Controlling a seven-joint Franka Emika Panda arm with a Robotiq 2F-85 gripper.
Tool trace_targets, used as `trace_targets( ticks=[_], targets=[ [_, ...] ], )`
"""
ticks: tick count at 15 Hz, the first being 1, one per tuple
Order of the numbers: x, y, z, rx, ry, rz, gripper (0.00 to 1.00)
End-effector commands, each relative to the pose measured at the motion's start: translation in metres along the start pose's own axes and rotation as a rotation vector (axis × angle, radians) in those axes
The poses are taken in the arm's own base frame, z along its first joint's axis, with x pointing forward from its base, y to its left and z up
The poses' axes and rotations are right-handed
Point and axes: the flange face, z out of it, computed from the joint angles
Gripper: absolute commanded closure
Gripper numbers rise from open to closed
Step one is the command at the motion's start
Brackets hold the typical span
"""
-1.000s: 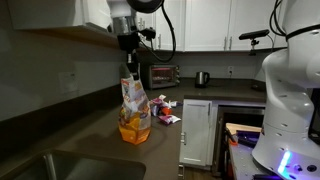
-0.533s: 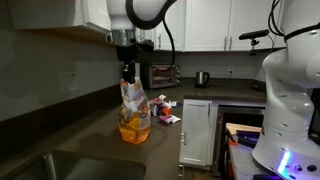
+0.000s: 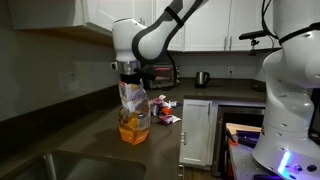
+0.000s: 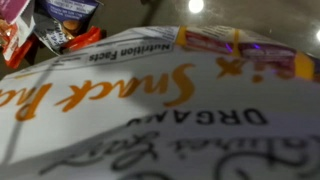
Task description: Take a pack of snacks out of the big packet and put it on the counter
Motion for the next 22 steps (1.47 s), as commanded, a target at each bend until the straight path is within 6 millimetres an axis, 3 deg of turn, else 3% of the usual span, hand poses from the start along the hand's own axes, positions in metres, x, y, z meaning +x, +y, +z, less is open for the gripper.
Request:
trace_targets(
  ticks=[1, 11, 14, 15, 17, 22],
  targets=[
    [-0.003, 0.006, 0.033, -0.032, -0.026, -0.02, 0.0],
    [-0.013, -0.004, 0.111, -0.002, -0.09, -0.04, 0.0],
    [-0.016, -0.008, 0.122, 0.015, -0.097, -0.04, 0.0],
    [-0.016, -0.009, 0.122, 0.021, -0.097, -0.038, 0.25],
    [-0.016, -0.007, 0.118, 0.017, -0.1, -0.03, 0.32],
    [-0.014, -0.002, 0.088, 0.009, -0.101, -0.018, 0.63]
  ],
)
